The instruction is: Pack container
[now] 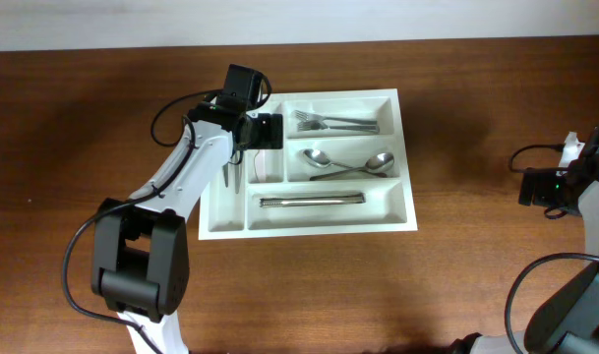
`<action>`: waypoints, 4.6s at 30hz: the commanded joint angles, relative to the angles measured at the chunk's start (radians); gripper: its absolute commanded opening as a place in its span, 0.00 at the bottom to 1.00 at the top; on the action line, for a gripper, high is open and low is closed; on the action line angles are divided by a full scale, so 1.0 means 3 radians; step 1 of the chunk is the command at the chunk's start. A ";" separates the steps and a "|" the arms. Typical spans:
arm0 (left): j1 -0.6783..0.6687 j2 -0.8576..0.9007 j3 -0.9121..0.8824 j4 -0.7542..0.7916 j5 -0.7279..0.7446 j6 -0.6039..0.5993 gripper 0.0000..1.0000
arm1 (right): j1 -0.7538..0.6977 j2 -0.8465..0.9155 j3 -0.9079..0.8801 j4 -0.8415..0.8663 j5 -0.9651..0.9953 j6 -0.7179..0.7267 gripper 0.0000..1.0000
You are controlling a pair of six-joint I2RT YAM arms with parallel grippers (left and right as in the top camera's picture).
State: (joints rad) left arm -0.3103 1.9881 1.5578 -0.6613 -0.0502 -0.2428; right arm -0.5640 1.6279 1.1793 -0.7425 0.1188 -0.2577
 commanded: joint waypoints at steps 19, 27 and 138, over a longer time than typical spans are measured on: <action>0.0478 -0.1508 0.0750 -0.1832 -0.0090 0.0193 0.99 | 0.0000 -0.0006 -0.0010 0.0008 0.0029 0.0038 0.99; 0.0477 -0.2172 0.0637 -0.2490 -0.0088 -0.0113 0.99 | 0.0000 -0.0006 -0.0010 0.0008 0.0029 0.0038 0.99; 0.1175 -0.6610 -0.5165 0.1954 -0.0022 0.1324 0.99 | 0.0000 -0.0006 -0.0010 0.0008 0.0029 0.0038 0.99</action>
State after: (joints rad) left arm 0.0360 0.0147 0.0204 -0.0780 -0.0425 0.1638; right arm -0.5640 1.6279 1.1793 -0.7425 0.1188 -0.2581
